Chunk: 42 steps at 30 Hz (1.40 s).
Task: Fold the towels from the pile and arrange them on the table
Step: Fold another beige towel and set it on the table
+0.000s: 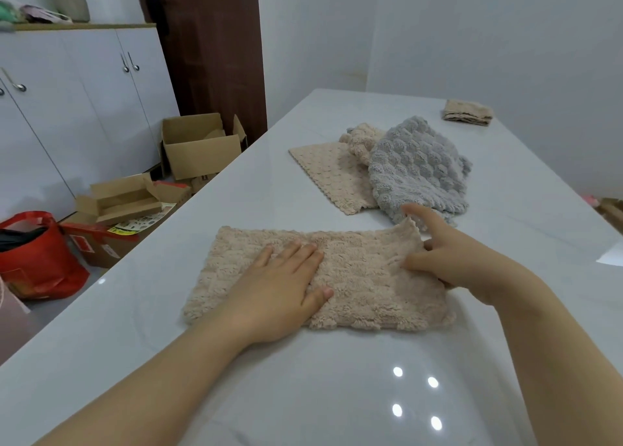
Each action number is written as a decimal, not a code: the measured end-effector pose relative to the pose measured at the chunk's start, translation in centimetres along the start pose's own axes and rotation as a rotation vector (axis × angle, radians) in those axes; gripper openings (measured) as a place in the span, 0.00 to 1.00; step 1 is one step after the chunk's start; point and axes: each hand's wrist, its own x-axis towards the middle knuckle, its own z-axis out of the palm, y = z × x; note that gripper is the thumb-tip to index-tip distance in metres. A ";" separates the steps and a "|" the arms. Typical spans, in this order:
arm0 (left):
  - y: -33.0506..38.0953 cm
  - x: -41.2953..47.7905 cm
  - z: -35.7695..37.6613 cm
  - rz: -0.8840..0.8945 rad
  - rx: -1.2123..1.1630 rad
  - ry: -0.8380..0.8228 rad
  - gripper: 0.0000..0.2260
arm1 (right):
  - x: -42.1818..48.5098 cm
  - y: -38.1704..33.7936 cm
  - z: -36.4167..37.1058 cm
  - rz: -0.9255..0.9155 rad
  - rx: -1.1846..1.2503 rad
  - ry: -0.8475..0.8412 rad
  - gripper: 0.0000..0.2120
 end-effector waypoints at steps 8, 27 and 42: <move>-4.7 -0.9 -4.2 -0.379 -1.091 0.514 0.08 | 0.1 -4.4 1.7 -0.152 0.420 0.008 0.32; -6.3 -1.8 -4.0 -0.382 -1.114 0.240 0.17 | 2.0 -7.6 8.5 -0.201 0.572 0.081 0.06; -8.8 -2.6 -4.7 -0.465 -0.849 0.232 0.12 | 2.0 -6.6 10.0 -0.278 0.217 0.174 0.11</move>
